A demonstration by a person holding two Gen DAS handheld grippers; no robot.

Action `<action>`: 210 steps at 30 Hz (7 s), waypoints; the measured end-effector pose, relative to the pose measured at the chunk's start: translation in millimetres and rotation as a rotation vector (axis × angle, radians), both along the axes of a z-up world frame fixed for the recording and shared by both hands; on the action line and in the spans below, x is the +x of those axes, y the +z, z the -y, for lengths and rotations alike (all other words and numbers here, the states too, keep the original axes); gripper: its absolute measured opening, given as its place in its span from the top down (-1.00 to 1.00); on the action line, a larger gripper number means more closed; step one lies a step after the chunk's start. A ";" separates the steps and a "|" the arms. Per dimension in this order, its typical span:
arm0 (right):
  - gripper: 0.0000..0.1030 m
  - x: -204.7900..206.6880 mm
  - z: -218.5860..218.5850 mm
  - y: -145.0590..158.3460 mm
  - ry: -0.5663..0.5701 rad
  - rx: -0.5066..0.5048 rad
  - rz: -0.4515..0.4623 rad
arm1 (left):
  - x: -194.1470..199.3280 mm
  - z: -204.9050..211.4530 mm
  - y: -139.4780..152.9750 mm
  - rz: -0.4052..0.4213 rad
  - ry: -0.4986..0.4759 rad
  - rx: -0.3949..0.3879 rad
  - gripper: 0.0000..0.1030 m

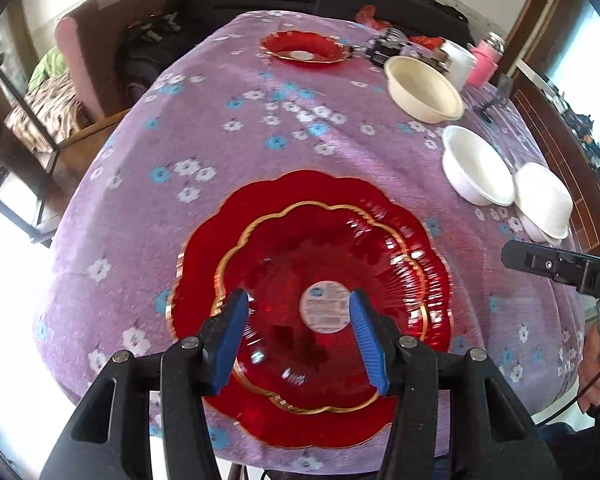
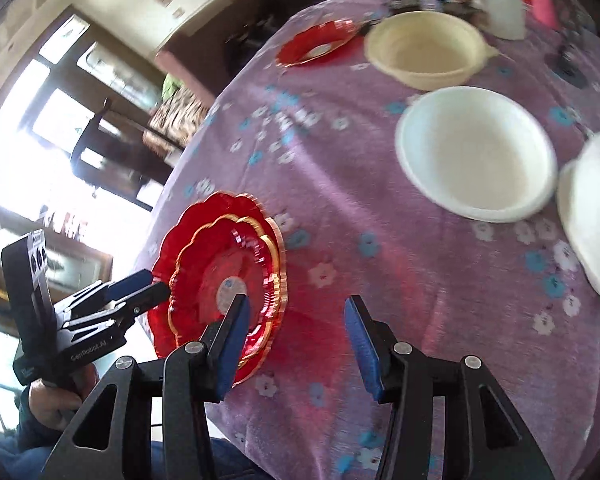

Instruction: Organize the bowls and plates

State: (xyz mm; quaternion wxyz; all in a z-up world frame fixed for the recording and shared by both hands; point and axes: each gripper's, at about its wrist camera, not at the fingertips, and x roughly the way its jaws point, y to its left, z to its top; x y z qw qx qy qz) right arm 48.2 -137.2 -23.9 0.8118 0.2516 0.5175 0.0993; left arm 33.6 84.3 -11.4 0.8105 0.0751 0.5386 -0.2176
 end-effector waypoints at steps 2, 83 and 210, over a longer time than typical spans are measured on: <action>-0.03 -5.4 13.0 -0.6 -0.037 0.011 -0.001 | 0.7 10.1 0.5 -0.009 -0.022 -0.006 0.00; 0.76 39.9 9.9 34.2 0.035 -0.077 0.001 | 31.9 61.7 5.3 -0.052 -0.072 -0.061 0.70; -0.10 147.5 204.8 41.2 -0.261 -0.120 0.034 | 204.5 221.2 -8.9 -0.163 -0.077 -0.076 0.15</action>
